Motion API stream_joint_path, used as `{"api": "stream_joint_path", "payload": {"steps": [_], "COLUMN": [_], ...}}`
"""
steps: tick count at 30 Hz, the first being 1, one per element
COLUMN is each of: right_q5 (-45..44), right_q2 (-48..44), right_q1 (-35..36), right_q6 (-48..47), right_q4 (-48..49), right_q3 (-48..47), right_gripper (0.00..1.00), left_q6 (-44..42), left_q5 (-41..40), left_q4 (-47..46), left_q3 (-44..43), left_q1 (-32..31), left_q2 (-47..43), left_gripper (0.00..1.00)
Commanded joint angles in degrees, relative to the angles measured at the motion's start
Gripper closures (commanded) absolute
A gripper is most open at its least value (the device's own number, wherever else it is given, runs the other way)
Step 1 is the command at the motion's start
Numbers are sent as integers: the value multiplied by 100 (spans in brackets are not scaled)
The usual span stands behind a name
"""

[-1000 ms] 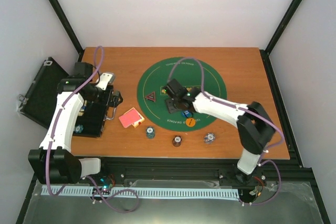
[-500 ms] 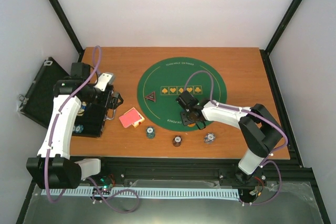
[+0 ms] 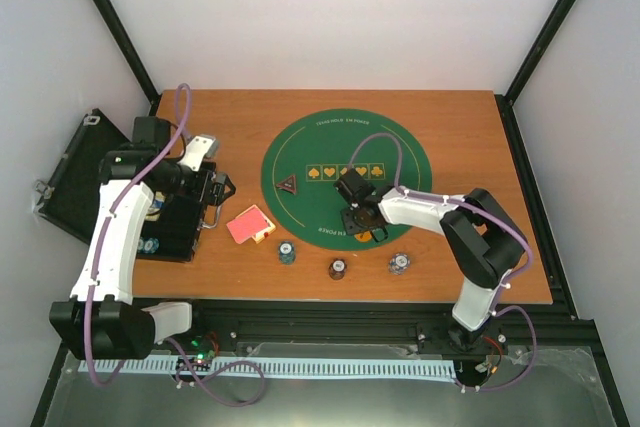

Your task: Distribute texas hold em gaming equipment

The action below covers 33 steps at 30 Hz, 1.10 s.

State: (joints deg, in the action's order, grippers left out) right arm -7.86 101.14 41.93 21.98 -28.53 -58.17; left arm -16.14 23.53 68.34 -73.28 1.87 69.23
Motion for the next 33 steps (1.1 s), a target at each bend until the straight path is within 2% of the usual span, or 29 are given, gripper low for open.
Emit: {"api": "stream_joint_path", "payload": {"steps": [1,4,16,22,33], "right_q5": [16,19,-68,-16,158], "right_q2": [176,318,1451,2439,4062], "right_q1": [-219,-334,-909,-1203,-1506], "right_q6": [-50,-141,-557,-712,-981], "right_q4": [181,182,110,-193,-1174], "right_q3": [-137,-280,-1623,-2922,-5783], "right_gripper": [64,68,71,73,71], "left_q6": [-54,-36,-64,-185,-241], "left_q5": [179,263,387,326,432], "left_q4": [88,49,120,58,-52], "left_q3": [-286,-295,-407,-218,-272], "left_q1": [24,24,25,24,30], "left_q2": [20,56,194,165,286], "left_gripper": [0,0,0,0,0]}}
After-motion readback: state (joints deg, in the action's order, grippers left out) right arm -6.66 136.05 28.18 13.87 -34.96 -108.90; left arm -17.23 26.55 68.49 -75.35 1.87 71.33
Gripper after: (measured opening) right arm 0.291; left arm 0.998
